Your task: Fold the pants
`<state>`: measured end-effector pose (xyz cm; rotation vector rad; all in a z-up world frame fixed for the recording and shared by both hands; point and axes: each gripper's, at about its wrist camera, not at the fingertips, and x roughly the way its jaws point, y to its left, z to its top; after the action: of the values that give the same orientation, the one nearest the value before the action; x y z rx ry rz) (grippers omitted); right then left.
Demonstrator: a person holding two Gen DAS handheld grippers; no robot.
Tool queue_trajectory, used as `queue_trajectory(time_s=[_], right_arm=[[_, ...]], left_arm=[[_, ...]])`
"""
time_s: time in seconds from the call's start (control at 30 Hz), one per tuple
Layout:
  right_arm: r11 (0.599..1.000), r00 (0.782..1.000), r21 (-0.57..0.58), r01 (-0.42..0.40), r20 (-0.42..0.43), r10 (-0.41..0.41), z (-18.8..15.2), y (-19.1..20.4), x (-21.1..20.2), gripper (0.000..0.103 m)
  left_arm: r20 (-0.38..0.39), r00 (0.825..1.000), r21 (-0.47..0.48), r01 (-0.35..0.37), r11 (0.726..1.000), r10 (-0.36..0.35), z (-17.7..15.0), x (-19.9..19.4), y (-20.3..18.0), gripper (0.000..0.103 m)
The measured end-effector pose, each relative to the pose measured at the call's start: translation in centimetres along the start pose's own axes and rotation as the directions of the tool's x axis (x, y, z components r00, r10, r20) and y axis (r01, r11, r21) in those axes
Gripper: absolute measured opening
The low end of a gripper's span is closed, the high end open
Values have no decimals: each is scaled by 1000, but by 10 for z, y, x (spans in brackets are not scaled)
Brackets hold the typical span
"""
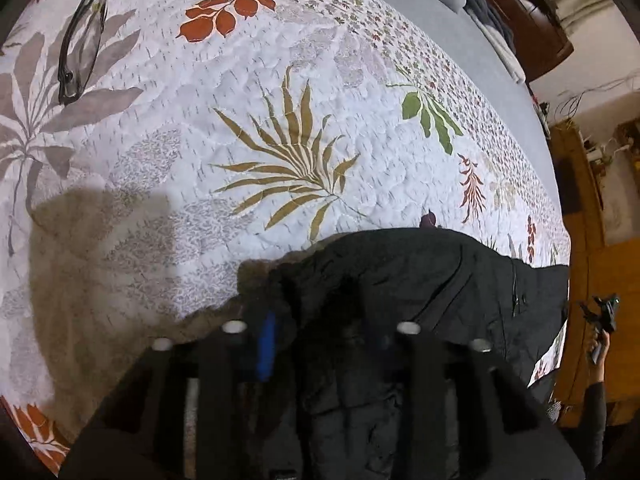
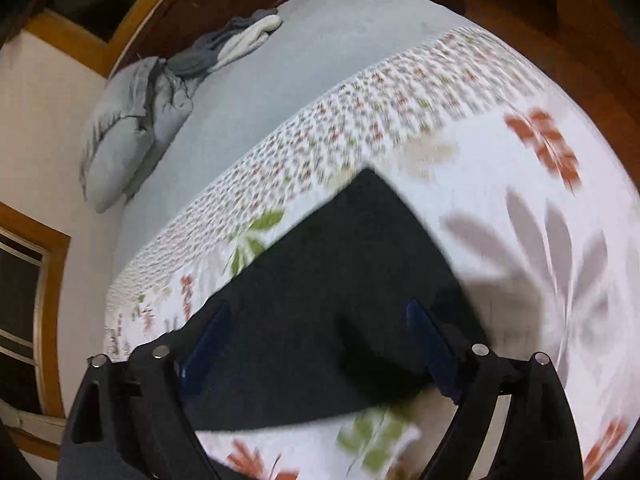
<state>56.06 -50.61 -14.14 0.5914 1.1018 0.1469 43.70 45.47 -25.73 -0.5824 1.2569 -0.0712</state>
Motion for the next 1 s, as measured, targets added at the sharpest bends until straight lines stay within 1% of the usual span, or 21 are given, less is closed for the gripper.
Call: queue_trajectory(time_s=[0.13, 0.27, 0.37, 0.43, 0.47, 0.6, 0.63, 0.67, 0.7, 0.73, 0.77, 0.83, 0.9, 1.0], right_arm=[[997, 996, -52, 60, -69, -63, 37, -7, 45, 90], [995, 993, -79, 58, -101, -66, 54, -14, 75, 90], [994, 990, -88, 60, -122, -71, 60, -20, 91, 90], [995, 989, -89, 37, -137, -49, 62, -21, 95, 91], [996, 988, -93, 11, -150, -25, 62, -19, 100, 91], [992, 984, -124, 5, -175, -27, 61, -13, 112, 93], [992, 985, -128, 1, -173, -23, 60, -11, 113, 90], [989, 985, -146, 5, -172, -30, 57, -8, 113, 84], [986, 984, -164, 19, -171, -48, 56, -7, 112, 65], [987, 982, -162, 16, -183, -46, 54, -7, 111, 21], [986, 984, -166, 8, -175, -38, 52, -2, 108, 12], [982, 989, -190, 17, -142, -45, 50, 8, 99, 10], [981, 993, -189, 48, -95, -67, 48, 12, 83, 9], [983, 998, -179, 46, -39, -54, 46, 16, 55, 9]], left_arm=[[16, 1000, -21, -16, 1000, 17, -1, 4, 2, 21], [39, 998, -36, -40, 999, 41, -1, 10, 0, 21], [43, 998, -45, -44, 998, 46, -1, 9, 0, 21], [43, 998, -51, -45, 998, 47, -1, 9, 1, 21], [41, 998, -54, -46, 998, 48, -1, 9, 1, 21], [43, 997, -53, -57, 997, 59, -1, 10, 0, 21], [46, 997, -53, -62, 997, 64, -1, 10, 0, 21], [48, 996, -51, -68, 996, 70, -1, 11, -2, 20], [50, 996, -50, -78, 996, 80, -1, 10, -3, 20], [56, 994, -46, -96, 994, 99, -1, 10, -6, 18], [61, 992, -48, -107, 993, 109, -1, 9, -7, 18], [71, 988, -48, -135, 990, 138, -1, 7, -11, 15], [82, 983, -53, -159, 986, 163, -1, 2, -15, 14], [109, 981, -63, -156, 986, 162, -1, -11, -23, 14]])
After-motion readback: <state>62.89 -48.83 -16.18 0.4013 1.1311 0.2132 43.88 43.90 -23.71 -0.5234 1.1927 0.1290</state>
